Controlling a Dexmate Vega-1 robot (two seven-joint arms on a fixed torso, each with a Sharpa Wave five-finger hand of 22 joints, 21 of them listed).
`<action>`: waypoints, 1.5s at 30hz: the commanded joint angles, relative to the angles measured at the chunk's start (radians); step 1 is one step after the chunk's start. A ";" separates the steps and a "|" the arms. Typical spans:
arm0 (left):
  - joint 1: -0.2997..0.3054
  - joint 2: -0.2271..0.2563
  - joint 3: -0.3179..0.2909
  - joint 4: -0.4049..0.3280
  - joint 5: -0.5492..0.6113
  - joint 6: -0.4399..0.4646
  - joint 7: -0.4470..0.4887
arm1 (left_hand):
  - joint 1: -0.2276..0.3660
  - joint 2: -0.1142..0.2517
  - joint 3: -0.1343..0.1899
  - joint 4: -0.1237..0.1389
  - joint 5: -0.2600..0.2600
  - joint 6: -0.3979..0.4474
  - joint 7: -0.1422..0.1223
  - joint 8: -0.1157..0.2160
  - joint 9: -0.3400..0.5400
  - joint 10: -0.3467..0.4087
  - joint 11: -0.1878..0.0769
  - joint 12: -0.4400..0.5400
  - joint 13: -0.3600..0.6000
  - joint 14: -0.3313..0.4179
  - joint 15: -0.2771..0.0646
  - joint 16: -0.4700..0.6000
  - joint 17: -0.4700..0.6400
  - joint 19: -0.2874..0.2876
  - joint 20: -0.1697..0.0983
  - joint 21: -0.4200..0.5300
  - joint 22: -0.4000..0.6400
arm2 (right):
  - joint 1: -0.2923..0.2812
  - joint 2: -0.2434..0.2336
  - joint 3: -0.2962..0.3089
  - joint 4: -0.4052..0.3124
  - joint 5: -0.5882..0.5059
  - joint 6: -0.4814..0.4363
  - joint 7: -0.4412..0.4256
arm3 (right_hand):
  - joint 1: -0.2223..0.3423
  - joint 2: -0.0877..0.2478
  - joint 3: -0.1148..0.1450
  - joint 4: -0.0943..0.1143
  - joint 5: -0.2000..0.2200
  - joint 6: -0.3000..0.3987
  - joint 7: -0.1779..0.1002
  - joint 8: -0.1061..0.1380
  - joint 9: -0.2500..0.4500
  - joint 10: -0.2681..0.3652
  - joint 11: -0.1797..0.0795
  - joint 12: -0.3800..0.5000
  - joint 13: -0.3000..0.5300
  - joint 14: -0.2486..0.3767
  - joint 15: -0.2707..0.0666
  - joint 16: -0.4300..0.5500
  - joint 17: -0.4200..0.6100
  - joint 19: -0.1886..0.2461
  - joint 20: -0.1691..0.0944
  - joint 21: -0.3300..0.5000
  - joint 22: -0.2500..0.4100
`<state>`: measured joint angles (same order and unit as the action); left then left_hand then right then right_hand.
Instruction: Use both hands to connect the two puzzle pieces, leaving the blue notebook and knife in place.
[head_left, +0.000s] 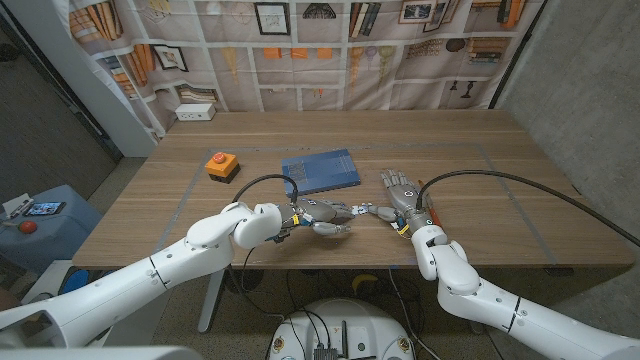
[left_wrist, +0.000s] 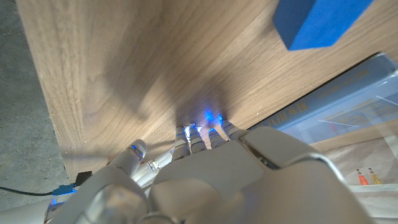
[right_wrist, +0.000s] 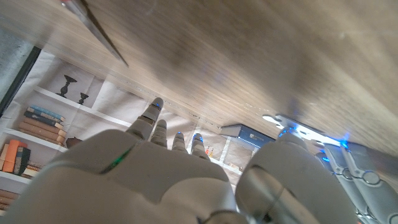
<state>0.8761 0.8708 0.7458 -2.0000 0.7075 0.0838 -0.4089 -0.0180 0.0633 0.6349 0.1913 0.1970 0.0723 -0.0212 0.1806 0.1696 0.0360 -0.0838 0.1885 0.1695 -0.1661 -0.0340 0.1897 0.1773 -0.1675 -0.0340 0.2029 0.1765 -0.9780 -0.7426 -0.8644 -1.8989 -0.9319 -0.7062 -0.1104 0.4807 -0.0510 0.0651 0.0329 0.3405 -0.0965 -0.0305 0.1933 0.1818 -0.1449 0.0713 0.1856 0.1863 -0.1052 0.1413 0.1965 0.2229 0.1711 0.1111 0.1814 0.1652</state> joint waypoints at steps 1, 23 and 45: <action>0.014 0.002 -0.002 -0.017 -0.013 0.046 0.005 | 0.008 0.128 0.007 0.003 -0.002 0.010 0.000 0.004 0.003 0.012 0.005 0.006 0.002 -0.033 -0.026 0.000 0.003 -0.128 -0.037 0.005 0.002 | 0.006 0.011 -0.008 0.004 -0.013 -0.008 0.017 | 0.015 0.001 0.003 -0.009 0.003 0.002 0.001 0.005 0.002 -0.003 0.005 0.004 0.002 0.001 0.004 0.006 0.003 0.007 -0.002 0.006 0.002; 0.008 0.001 0.011 -0.013 -0.029 0.065 0.013 | 0.009 0.129 0.011 0.003 -0.001 0.013 0.002 0.003 0.003 0.014 0.006 0.005 0.002 -0.031 -0.026 -0.001 0.003 -0.125 -0.037 0.004 0.002 | 0.023 0.030 -0.015 0.023 -0.017 -0.027 0.033 | 0.028 0.007 0.007 -0.020 0.002 0.015 -0.002 0.008 0.002 0.002 0.002 0.007 0.002 0.009 0.003 0.010 0.000 0.016 -0.004 0.008 0.002; 0.025 -0.001 0.011 -0.033 -0.046 0.119 0.022 | 0.009 0.129 0.014 0.003 -0.001 0.015 0.005 0.002 0.004 0.015 0.007 0.004 0.002 -0.029 -0.024 -0.002 0.003 -0.124 -0.037 0.003 0.002 | 0.020 0.026 -0.021 0.019 -0.020 -0.044 0.030 | 0.034 0.010 0.007 -0.026 0.000 0.023 -0.005 0.008 0.001 0.005 0.002 0.008 0.003 0.013 0.000 0.012 -0.002 0.022 -0.005 0.009 0.002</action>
<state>0.8916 0.8729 0.7567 -2.0238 0.6709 0.1730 -0.3949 -0.0180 0.0633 0.6392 0.1956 0.1970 0.0769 -0.0203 0.1768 0.1696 0.0355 -0.0837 0.1855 0.1697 -0.1661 -0.0339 0.1897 0.1773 -0.1676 -0.0340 0.2028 0.1762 -0.9565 -0.7166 -0.8817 -1.8789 -0.9497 -0.7409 -0.0798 0.5098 -0.0428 0.0708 0.0107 0.3398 -0.0804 -0.0359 0.1933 0.1818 -0.1448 0.0713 0.1856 0.1864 -0.1015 0.1375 0.2039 0.2182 0.1877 0.1089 0.1851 0.1651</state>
